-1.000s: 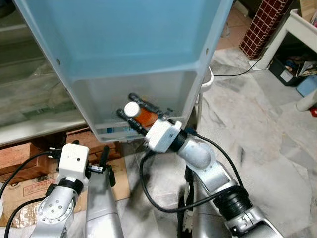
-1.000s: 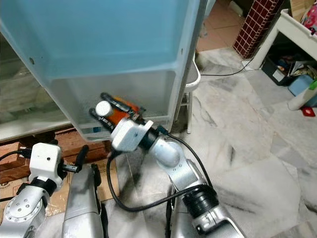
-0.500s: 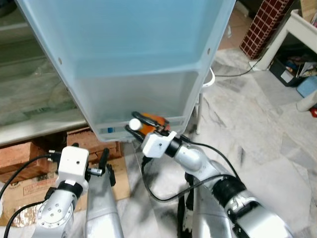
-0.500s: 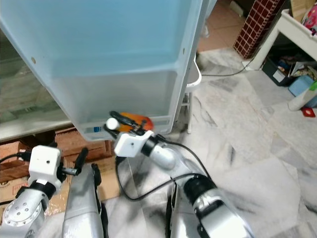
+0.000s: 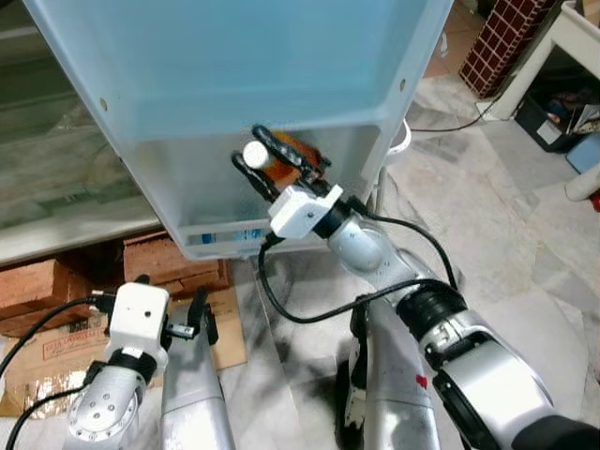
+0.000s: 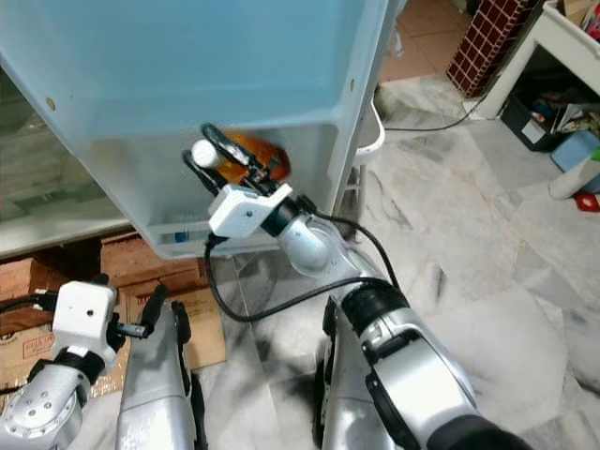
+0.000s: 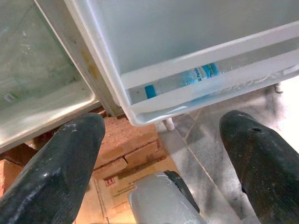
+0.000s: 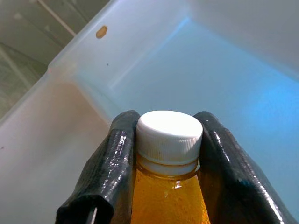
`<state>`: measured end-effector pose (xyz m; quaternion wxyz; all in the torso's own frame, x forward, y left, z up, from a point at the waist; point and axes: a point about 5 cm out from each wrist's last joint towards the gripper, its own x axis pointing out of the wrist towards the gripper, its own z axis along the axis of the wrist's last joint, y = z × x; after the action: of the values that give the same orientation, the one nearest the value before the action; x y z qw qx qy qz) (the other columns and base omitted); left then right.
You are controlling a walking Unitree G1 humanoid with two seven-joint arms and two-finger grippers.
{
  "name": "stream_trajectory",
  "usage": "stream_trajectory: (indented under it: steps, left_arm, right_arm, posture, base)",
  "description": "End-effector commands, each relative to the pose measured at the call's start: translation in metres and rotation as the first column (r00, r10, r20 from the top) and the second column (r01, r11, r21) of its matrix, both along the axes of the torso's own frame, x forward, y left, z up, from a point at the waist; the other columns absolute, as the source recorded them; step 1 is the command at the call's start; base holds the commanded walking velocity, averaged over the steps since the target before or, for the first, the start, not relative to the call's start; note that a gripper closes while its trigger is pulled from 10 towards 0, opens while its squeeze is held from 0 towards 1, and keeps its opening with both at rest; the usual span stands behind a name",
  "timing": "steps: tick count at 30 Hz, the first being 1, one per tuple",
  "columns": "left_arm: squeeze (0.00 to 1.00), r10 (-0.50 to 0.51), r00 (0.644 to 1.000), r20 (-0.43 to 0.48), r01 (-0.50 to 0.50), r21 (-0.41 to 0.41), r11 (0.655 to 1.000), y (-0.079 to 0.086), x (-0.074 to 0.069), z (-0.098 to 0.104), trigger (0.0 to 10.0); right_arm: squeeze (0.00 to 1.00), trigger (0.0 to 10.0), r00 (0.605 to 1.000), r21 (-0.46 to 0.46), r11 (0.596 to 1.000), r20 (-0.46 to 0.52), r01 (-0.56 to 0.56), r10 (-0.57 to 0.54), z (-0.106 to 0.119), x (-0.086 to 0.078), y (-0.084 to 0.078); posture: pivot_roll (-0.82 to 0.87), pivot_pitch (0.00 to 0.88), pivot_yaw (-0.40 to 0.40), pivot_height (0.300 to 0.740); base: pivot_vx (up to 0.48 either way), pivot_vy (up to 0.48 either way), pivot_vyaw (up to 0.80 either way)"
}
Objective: Restocking fridge
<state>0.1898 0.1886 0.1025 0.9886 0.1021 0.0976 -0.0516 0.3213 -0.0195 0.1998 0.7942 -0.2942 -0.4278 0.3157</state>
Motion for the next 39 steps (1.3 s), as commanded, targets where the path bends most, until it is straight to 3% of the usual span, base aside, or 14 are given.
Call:
stream_trajectory:
  steps: [1, 6, 16, 27, 32, 36, 37, 39]
  left_arm:
    - [0.00, 0.003, 1.000, -0.018, -0.003, 0.003, 1.000, -0.001, -0.004, -0.001, 10.0]
    - [0.00, 0.007, 1.000, -0.021, -0.007, 0.002, 1.000, 0.001, -0.005, 0.000, 10.0]
    - [0.00, -0.006, 1.000, -0.028, 0.006, 0.008, 1.000, 0.001, -0.008, 0.002, 10.0]
    - [0.00, 0.001, 0.999, -0.038, -0.001, 0.007, 1.000, 0.001, -0.017, 0.004, 10.0]
    - [0.00, 0.008, 0.998, -0.061, -0.008, 0.010, 1.000, 0.002, -0.029, 0.005, 10.0]
    - [0.00, 0.020, 0.997, -0.073, -0.019, 0.012, 1.000, 0.003, -0.034, 0.006, 10.0]
    - [0.00, 0.026, 0.997, -0.079, -0.025, 0.013, 1.000, 0.004, -0.036, 0.007, 10.0]
    - [0.00, 0.030, 0.996, -0.084, -0.029, 0.012, 1.000, 0.004, -0.040, 0.008, 10.0]
  right_arm:
    - [0.00, 10.0, 1.000, 0.017, 1.000, 0.003, 0.002, -0.002, -0.004, -0.002, -0.002]
    - [0.00, 10.0, 0.993, -0.061, 0.997, -0.102, 0.051, -0.058, -0.044, -0.004, -0.002]
    - [0.00, 10.0, 0.979, -0.103, 0.989, -0.165, 0.104, -0.120, -0.071, -0.009, 0.007]
    - [0.00, 10.0, 0.993, -0.078, 0.991, -0.041, 0.104, -0.107, -0.047, -0.001, 0.020]
    - [0.00, 10.0, 0.992, -0.075, 0.989, -0.010, 0.126, -0.127, -0.039, 0.005, 0.021]
    - [0.00, 10.0, 0.976, -0.069, 0.980, -0.106, 0.185, -0.192, -0.045, 0.012, 0.015]
    - [0.00, 10.0, 0.952, -0.058, 0.971, -0.194, 0.230, -0.237, -0.053, 0.016, 0.009]
    - [0.00, 10.0, 0.920, -0.053, 0.961, -0.280, 0.272, -0.276, -0.062, 0.018, 0.004]
  posture:
    - [0.15, 0.250, -0.026, 0.493]
    - [0.17, 0.256, -0.024, 0.493]
    - [0.19, 0.274, -0.019, 0.493]
    - [0.21, 0.305, -0.032, 0.493]
    - [0.23, 0.329, -0.039, 0.493]
    - [0.24, 0.345, -0.046, 0.493]
    - [0.24, 0.355, -0.047, 0.493]
    - [0.25, 0.364, -0.048, 0.493]
  base:
    - [0.000, 0.000, 0.00]
    - [0.000, 0.000, 0.00]
    - [0.000, 0.000, 0.00]
    - [0.000, 0.000, 0.00]
    - [0.000, 0.000, 0.00]
    - [0.000, 0.000, 0.00]
    - [0.000, 0.000, 0.00]
    - [0.000, 0.000, 0.00]
